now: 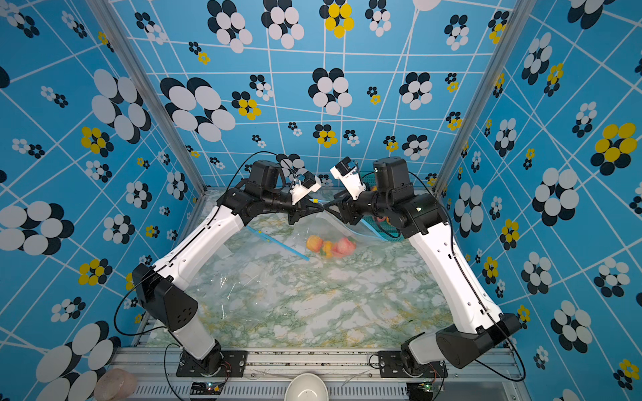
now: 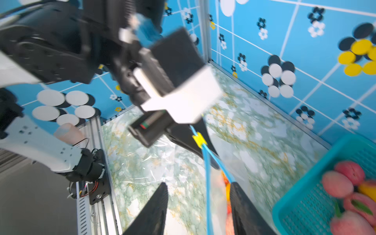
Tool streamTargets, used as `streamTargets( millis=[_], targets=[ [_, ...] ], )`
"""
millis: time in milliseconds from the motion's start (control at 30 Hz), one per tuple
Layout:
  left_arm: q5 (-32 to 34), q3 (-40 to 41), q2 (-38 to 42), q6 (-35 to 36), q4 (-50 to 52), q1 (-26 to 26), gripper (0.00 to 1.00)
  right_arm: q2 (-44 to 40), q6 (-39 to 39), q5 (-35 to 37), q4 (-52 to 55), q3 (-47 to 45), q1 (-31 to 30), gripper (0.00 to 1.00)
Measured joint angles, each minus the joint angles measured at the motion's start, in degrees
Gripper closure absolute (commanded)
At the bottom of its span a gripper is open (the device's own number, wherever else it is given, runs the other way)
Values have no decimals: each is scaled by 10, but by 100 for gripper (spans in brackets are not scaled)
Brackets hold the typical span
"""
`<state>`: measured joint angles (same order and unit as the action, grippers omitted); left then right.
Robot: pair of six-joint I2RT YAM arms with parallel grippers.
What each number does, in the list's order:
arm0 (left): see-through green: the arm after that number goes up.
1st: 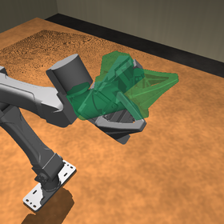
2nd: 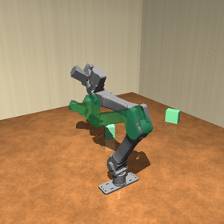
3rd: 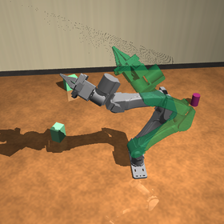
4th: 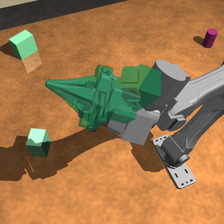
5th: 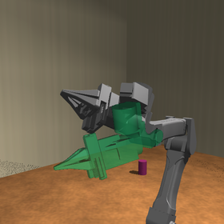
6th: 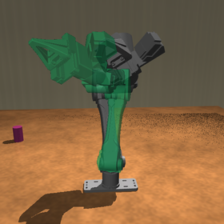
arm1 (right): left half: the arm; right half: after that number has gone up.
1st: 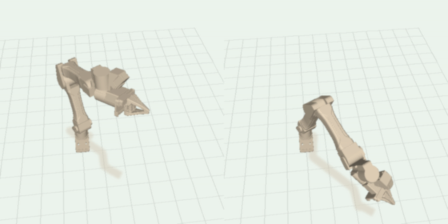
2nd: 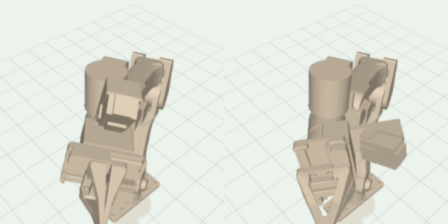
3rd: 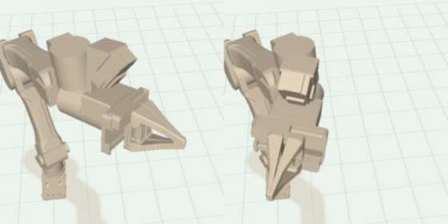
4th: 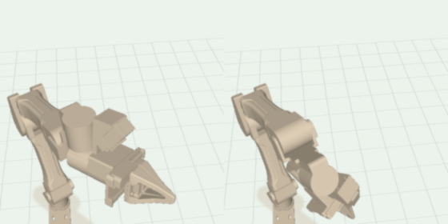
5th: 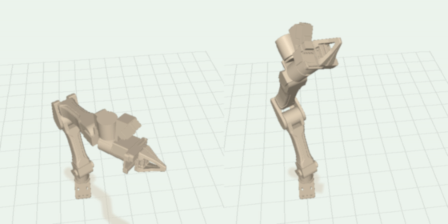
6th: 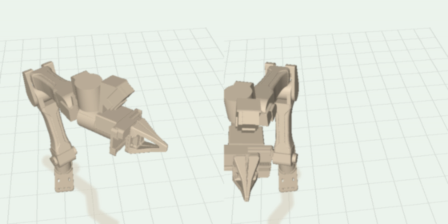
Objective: Place the peach in a zip-top bag and seal the zipper
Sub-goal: Adjust the zipper food storage bag at the center of the board, then zip the zipper on the zipper food storage bag.
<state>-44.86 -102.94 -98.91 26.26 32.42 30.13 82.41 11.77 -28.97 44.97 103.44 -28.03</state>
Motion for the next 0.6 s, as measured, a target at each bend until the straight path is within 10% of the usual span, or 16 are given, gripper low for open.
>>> streamTargets(
  millis=[600],
  targets=[
    [-23, -24, -12, 3, 61, 9, 100, 38, 72, -18, -72, -46, 1, 65]
  ],
)
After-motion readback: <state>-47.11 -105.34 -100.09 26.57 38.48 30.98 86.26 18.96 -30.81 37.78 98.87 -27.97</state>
